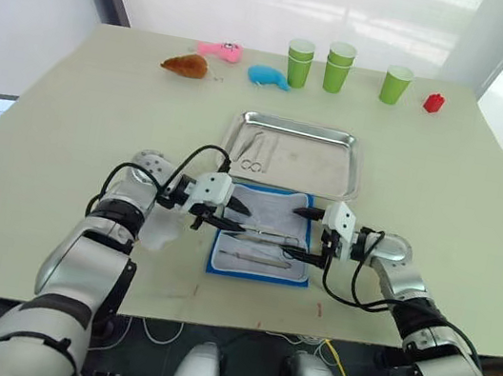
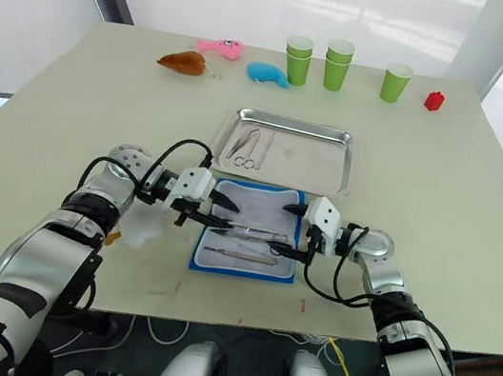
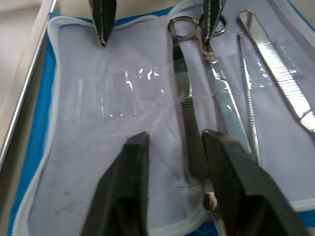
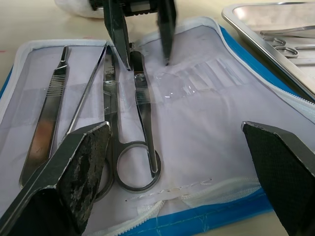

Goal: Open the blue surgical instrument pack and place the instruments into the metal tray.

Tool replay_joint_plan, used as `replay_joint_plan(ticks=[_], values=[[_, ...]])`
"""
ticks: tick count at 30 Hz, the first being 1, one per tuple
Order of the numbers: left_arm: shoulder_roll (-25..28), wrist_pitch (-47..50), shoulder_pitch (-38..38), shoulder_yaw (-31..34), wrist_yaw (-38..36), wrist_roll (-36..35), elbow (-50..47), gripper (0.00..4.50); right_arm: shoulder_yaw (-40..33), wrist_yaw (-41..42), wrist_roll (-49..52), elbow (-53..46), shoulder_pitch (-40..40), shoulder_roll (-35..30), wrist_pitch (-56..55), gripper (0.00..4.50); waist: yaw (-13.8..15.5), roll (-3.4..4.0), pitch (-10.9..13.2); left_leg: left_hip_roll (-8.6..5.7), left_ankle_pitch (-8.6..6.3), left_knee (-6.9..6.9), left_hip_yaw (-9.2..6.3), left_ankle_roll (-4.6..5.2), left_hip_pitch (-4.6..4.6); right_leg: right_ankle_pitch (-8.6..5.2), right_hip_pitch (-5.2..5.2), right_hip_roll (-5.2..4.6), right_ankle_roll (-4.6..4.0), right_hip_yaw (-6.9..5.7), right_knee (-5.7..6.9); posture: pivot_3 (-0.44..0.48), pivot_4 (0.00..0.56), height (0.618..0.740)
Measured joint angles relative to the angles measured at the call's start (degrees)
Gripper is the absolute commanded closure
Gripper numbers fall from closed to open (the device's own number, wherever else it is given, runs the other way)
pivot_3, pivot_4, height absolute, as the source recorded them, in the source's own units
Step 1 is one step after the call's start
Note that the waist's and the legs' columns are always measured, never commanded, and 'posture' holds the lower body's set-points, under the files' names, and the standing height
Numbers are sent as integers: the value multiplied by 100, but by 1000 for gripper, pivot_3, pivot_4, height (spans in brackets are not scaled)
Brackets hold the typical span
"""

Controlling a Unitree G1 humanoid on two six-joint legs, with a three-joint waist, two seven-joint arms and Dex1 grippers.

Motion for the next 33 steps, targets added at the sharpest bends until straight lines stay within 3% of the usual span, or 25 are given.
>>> replay_joint_plan(ticks=[1,3,18,26,33], values=[[-23,-8,55,7,-37,-2,1,4335,0,-4,-8,0,7,-10,13,0,4,20,-14,0,0,0,0,0,2,0,2,0,0,0,0,0,150,740],[-22,-9,60,11,-41,-1,1,4429,1,-7,-9,-2,9,-6,23,0,5,22,-15,0,0,0,-4,0,2,0,1,0,0,-2,2,0,150,740],[72,500,58,-51,-138,-3,-316,4429,13,-1,-10,-64,27,0,35,0,-5,28,-18,-1,0,0,-4,1,-5,-1,-2,2,1,-2,-1,0,150,740],[774,1990,197,-698,-160,-439,-1690,4429,32,8,-9,-133,32,9,39,0,-20,20,-4,0,0,-3,-3,1,-18,-1,-15,2,1,0,-2,0,150,740],[1170,2865,265,-895,-160,-589,-2514,4429,32,13,-9,-160,34,11,40,0,-23,8,12,0,-1,-5,-2,2,-18,-3,-16,2,-2,1,-4,0,150,740]])
